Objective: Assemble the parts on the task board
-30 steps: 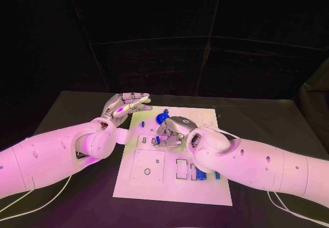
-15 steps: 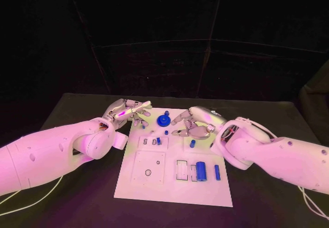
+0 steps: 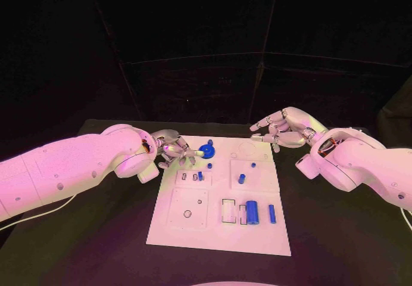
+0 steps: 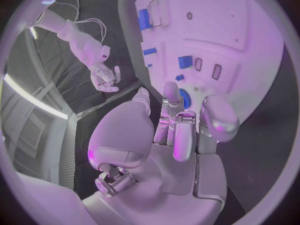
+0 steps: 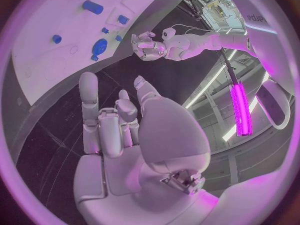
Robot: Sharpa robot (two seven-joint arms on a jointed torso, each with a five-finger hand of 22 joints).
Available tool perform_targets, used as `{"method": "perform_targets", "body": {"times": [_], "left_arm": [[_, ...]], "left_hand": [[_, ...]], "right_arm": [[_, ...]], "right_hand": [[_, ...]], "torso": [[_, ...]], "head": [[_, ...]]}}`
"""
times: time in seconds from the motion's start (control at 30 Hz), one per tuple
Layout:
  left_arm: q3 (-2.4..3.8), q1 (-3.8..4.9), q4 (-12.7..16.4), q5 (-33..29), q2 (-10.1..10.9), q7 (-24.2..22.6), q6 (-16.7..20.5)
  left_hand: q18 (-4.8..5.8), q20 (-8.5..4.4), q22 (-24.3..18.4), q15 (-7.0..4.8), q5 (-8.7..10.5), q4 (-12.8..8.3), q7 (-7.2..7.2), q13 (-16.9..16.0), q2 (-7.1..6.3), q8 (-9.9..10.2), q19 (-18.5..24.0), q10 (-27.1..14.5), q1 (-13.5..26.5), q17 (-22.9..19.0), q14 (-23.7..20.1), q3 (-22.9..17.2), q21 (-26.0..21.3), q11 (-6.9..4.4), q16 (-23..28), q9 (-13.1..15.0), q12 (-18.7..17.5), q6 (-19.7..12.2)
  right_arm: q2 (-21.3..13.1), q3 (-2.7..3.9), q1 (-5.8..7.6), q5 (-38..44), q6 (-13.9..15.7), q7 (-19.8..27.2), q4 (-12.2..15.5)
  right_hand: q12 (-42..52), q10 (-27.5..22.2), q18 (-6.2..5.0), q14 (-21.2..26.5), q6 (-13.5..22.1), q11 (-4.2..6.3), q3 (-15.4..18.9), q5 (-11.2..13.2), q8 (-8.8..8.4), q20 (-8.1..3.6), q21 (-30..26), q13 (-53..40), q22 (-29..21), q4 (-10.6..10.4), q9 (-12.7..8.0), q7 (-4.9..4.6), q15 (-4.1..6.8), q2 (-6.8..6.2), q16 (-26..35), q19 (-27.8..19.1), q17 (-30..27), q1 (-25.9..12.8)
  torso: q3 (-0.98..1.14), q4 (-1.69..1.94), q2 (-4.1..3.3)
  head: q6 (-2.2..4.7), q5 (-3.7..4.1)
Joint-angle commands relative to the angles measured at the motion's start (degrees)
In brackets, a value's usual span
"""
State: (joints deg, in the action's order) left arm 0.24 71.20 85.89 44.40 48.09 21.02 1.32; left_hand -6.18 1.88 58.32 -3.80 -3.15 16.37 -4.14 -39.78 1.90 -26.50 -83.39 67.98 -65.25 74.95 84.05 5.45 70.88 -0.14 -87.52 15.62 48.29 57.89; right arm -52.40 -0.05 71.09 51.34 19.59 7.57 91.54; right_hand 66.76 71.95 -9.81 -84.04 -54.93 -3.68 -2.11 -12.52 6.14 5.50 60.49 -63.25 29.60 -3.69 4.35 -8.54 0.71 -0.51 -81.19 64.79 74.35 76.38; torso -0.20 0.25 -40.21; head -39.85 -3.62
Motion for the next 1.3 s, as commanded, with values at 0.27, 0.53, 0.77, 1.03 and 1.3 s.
{"method": "perform_targets", "body": {"times": [0.27, 0.53, 0.77, 1.03, 1.3], "left_arm": [[-2.11, 2.23, -2.0, 11.6, -4.88, 14.53, -6.47], [-4.27, 3.48, -3.95, 12.3, -8.16, 16.59, -7.2], [-5.24, 4.09, -5.33, 12.36, -10.18, 17.49, -9.07], [-5.61, 4.36, -6.28, 12.36, -11.28, 17.82, -10.41], [-5.69, 4.42, -6.61, 12.36, -12.03, 17.89, -11.32]], "left_hand": [[1.91, -1.0, 7.46, -1.31, 0.08, 0.01, 1.57, -13.46, 1.65, -11.28, -1.48, 3.71, 0.42, 15.05, 5.95, 4.82, 4.98, -1.34, -2.48, 9.51, 13.58, -4.14], [2.2, -1.12, 9.3, -1.52, 0.18, 0.07, 1.79, -15.12, 1.71, -13.34, -1.74, 4.14, 1.32, 15.05, 5.95, 6.48, 6.12, -1.52, -2.48, 11.74, 15.26, -5.34], [2.26, -1.14, 9.68, -1.54, 0.19, 0.11, 1.81, -15.31, 1.72, -13.72, -1.78, 4.14, 1.58, 15.05, 5.95, 6.91, 6.35, -1.54, -2.48, 12.22, 15.48, -5.65], [2.28, -1.14, 9.83, -1.54, 0.18, 0.09, 1.81, -15.34, 1.72, -13.78, -1.8, 4.13, 1.61, 15.05, 5.95, 6.98, 6.44, -1.54, -2.48, 12.31, 15.52, -5.72], [2.31, -1.14, 10.02, -1.53, 0.14, -0.1, 1.82, -15.47, 1.91, -14.02, -1.8, 4.11, 1.35, 15.05, 5.95, 7.03, 6.55, -1.55, -2.48, 12.64, 15.66, -5.93]], "right_arm": [[0.59, 0.03, 0.35, -3.9, -1.06, 0.67, -1.24], [1.12, 0.03, 0.38, -3.7, -1.19, 0.05, -1.95], [1.57, 0.03, 0.39, -3.61, -1.34, -0.23, -2.35], [1.77, 0.03, 0.39, -3.6, -1.44, -0.45, -2.7], [1.79, 0.02, 0.39, -3.46, -1.76, -0.8, -2.94]], "right_hand": [[-0.36, -0.21, -0.34, -2.45, -0.4, 0.19, 0.12, 0.14, 0.36, -0.32, -0.61, 0.22, -0.53, -0.19, -0.05, -0.01, 0.22, 0.19, 0.59, -0.28, -0.46, -0.15], [-0.56, -0.23, -0.42, -2.34, -0.4, 0.25, 0.3, -0.33, 0.42, -0.37, -0.98, 0.49, -1.12, -0.23, -0.11, 0.05, 0.27, 0.15, 0.98, -0.49, -1.0, -0.28], [-0.82, -0.28, -0.49, -2.29, -0.36, 0.29, 0.44, -1.18, 0.47, -0.42, -1.34, 0.84, -1.66, -0.24, -0.2, 0.07, 0.32, 0.17, 1.31, -0.65, -1.4, -0.35], [-0.99, -0.34, -0.53, -2.25, -0.32, 0.3, 0.52, -1.62, 0.49, -0.45, -1.58, 1.07, -2.01, -0.29, -0.24, 0.09, 0.34, 0.2, 1.5, -0.76, -1.65, -0.44], [-1.07, -0.39, -0.56, -2.21, -0.31, 0.3, 0.55, -1.77, 0.49, -0.45, -1.71, 1.18, -2.24, -0.31, -0.26, 0.09, 0.34, 0.21, 1.64, -0.84, -1.86, -0.47]], "torso": [[0.18, -0.13, 0.25], [0.16, -0.07, 0.14], [0.13, -0.08, 0.13], [0.11, -0.05, 0.09], [0.06, -0.06, 0.12]], "head": [[-0.4, -0.18], [-0.57, -0.18], [-0.88, -0.31], [-1.08, -0.25], [-1.39, -0.21]]}}
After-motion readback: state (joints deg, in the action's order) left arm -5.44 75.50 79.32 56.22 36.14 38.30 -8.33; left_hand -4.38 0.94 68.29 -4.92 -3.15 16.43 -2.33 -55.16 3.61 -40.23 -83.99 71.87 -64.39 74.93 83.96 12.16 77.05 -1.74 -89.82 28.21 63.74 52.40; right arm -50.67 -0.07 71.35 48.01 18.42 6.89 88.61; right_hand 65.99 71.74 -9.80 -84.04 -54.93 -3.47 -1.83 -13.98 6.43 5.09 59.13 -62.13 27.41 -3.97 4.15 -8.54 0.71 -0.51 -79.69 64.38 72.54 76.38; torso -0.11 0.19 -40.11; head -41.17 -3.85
